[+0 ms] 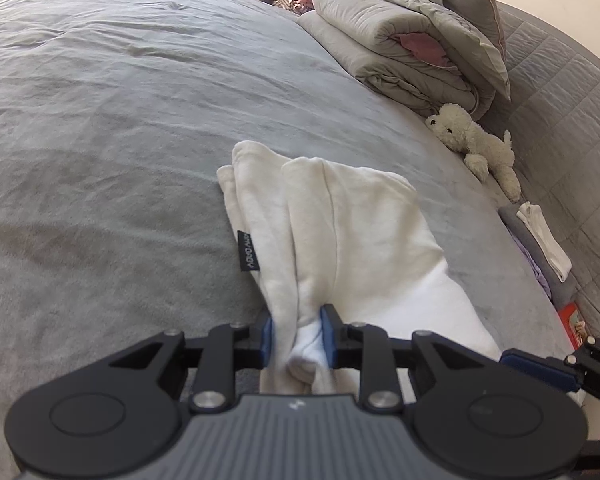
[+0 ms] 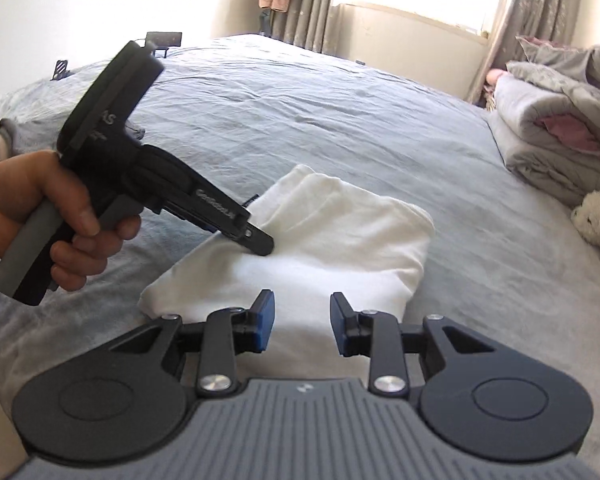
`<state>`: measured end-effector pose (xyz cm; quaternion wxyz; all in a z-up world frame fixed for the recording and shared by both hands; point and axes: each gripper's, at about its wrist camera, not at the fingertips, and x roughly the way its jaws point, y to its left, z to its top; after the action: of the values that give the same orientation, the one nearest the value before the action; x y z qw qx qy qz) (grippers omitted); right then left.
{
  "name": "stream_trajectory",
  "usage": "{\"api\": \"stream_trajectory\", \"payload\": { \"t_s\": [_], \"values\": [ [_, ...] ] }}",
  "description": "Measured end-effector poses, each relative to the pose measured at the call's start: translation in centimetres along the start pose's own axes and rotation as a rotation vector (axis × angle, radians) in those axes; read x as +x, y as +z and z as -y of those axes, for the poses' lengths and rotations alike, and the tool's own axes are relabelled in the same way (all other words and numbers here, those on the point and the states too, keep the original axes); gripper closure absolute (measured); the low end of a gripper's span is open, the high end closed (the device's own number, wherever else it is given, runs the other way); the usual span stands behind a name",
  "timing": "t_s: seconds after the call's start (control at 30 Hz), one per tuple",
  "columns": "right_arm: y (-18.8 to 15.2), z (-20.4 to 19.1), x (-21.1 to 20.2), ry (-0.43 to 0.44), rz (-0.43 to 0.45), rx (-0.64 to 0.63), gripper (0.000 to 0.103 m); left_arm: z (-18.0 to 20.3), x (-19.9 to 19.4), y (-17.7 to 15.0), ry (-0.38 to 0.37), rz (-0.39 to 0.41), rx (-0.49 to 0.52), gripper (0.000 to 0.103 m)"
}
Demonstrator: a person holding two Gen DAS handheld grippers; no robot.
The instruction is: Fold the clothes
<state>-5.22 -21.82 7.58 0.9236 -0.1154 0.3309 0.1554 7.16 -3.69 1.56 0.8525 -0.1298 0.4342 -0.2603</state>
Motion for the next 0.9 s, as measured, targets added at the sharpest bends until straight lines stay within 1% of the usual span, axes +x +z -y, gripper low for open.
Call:
{"api": "stream_trajectory", "payload": {
  "t_s": [0.03, 0.07, 0.17, 0.23, 0.33, 0.37, 0.47, 0.57, 0.67, 0.7, 0.83, 0.87, 0.9],
  "values": [
    [-0.5, 0.7, 0.0, 0.009, -0.020, 0.019, 0.081, 0.0, 0.0, 0.0, -0.001, 0.000, -0.001, 0.077],
    [-0.9, 1.0, 0.1, 0.022, -0.034, 0.028, 0.081, 0.0, 0.0, 0.0, 0.000, 0.001, 0.000, 0.076],
    [-2.3, 0.3, 0.8, 0.057, -0.065, 0.004, 0.081, 0.1, 0.1, -0.1, 0.007, 0.005, 0.005, 0.076],
    [-3.1, -1.7, 1.1, 0.050, -0.064, -0.046, 0.080, 0.2, 0.1, -0.2, 0.011, 0.007, 0.008, 0.075],
    [-3.3, -1.7, 1.2, 0.044, -0.074, -0.056, 0.080, 0.0, 0.0, -0.2, 0.009, 0.008, -0.002, 0.073],
    [-3.4, -1.7, 1.3, 0.042, -0.077, -0.059, 0.080, 0.0, -0.1, -0.1, 0.009, 0.008, -0.002, 0.072],
    [-3.6, -1.6, 1.5, 0.037, -0.086, -0.069, 0.080, 0.2, -1.0, 0.2, 0.038, 0.009, -0.013, 0.061],
    [-3.7, -1.7, 1.5, 0.031, -0.089, -0.081, 0.080, 1.0, -3.4, 0.0, 0.071, 0.046, -0.004, 0.061],
    [-3.8, -1.7, 1.4, 0.033, -0.087, -0.077, 0.080, 3.6, -7.0, -1.4, 0.033, 0.157, 0.116, 0.061],
    [-3.7, -1.8, 1.4, 0.033, -0.089, -0.078, 0.080, 4.3, -7.2, -1.9, 0.013, 0.164, 0.148, 0.061],
    [-3.5, -1.8, 1.6, 0.033, -0.100, -0.082, 0.080, 6.5, -6.9, -3.7, -0.060, 0.147, 0.245, 0.061],
    [-3.4, -1.7, 1.6, 0.036, -0.103, -0.081, 0.080, 7.0, -6.3, -4.2, -0.049, 0.125, 0.283, 0.061],
    [-3.4, -1.6, 1.6, 0.039, -0.104, -0.080, 0.080, 7.4, -5.6, -4.8, -0.025, 0.096, 0.327, 0.066]
  ]
}}
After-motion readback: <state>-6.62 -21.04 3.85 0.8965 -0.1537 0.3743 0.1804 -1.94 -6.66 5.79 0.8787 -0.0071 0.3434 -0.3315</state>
